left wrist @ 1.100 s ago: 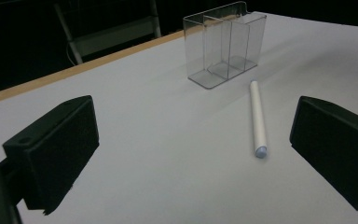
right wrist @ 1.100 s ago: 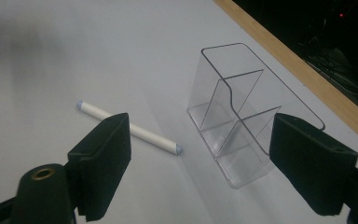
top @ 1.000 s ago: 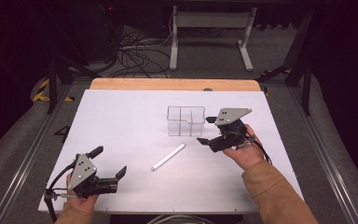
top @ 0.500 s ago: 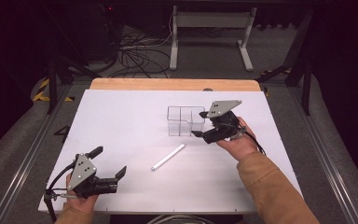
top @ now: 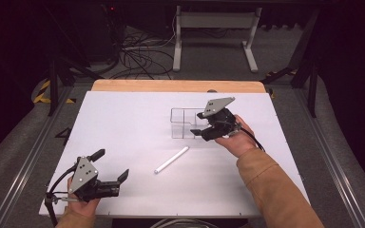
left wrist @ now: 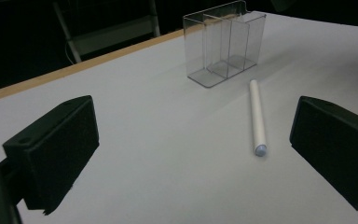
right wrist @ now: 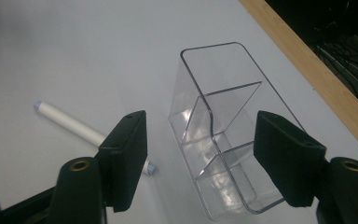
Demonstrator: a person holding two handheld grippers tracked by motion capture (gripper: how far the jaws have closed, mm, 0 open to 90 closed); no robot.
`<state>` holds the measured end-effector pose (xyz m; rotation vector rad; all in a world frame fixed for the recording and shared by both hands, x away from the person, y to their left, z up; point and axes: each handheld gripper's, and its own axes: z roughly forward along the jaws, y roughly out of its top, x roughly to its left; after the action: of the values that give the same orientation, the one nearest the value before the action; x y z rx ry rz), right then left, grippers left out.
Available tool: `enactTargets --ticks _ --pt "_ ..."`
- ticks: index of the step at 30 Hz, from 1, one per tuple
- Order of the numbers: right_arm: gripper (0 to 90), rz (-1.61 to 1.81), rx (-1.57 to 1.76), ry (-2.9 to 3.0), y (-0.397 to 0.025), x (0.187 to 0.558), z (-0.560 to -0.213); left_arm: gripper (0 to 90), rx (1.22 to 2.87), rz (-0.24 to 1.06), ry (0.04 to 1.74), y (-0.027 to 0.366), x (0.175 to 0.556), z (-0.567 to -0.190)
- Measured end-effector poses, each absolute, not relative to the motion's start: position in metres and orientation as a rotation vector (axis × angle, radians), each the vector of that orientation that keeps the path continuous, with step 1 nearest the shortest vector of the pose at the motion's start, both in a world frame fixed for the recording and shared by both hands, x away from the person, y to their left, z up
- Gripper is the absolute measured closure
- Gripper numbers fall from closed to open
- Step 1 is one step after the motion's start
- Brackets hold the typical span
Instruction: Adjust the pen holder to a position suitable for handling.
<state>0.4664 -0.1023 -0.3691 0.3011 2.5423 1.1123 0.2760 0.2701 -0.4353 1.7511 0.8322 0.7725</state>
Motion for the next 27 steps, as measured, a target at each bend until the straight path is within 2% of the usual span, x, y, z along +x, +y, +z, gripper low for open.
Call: enactTargets --ticks 11,27 --pt "44.7 0.995 0.249 2.585 -0.084 0.482 -0.379 2.0 1.752 0.768 0.838 0.271 0.277 -0.436" --pt "60.2 0.885 0.223 2.629 -0.065 0.498 -0.393 2.1 1.754 0.756 0.842 0.271 0.278 -0.437"
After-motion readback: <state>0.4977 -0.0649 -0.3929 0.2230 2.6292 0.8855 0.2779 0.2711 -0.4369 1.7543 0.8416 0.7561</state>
